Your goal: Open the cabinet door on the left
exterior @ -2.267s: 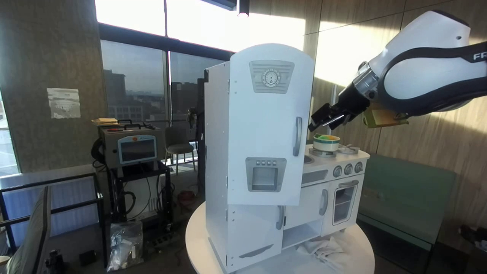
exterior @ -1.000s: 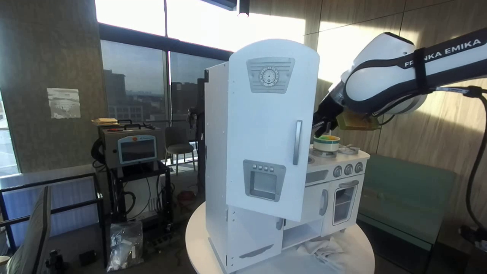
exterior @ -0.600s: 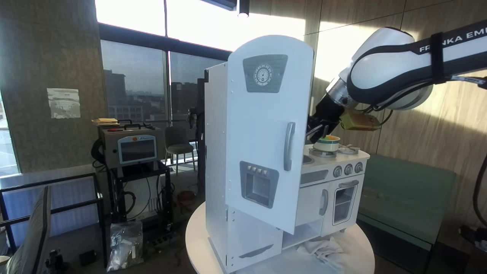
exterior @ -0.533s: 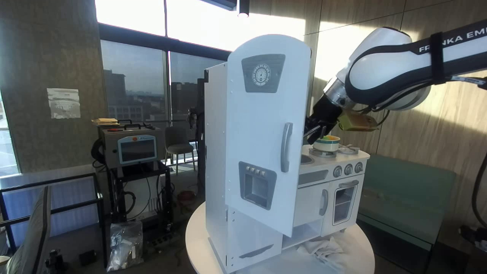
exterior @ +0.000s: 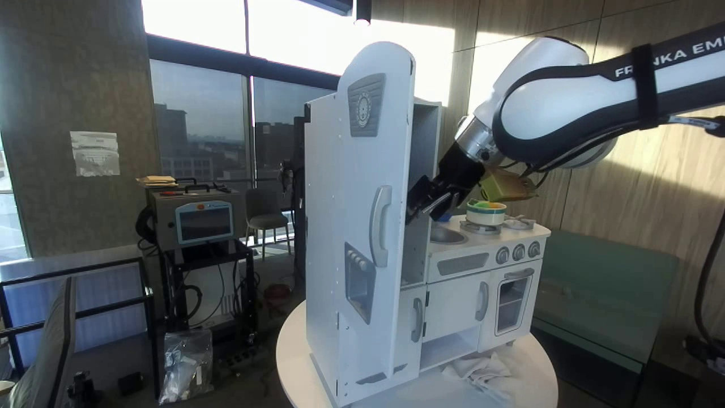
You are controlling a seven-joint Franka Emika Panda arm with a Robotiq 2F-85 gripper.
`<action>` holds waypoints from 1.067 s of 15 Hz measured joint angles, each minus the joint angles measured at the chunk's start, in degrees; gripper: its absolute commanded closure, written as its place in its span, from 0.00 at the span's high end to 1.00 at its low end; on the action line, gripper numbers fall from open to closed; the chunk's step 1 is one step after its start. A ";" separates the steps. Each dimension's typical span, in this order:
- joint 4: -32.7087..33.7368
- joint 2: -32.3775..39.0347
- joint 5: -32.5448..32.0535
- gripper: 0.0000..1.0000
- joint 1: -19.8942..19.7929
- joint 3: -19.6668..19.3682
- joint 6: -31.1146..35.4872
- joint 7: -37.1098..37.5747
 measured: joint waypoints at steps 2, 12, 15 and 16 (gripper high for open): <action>-0.02 0.12 0.00 1.00 0.10 1.36 1.98 0.69; -0.36 -0.02 -0.26 1.00 -0.72 1.40 -2.25 1.23; -1.53 -1.74 -1.30 1.00 -1.54 0.07 -8.60 0.69; -2.28 -2.31 -1.73 1.00 -1.91 -0.12 -10.13 0.60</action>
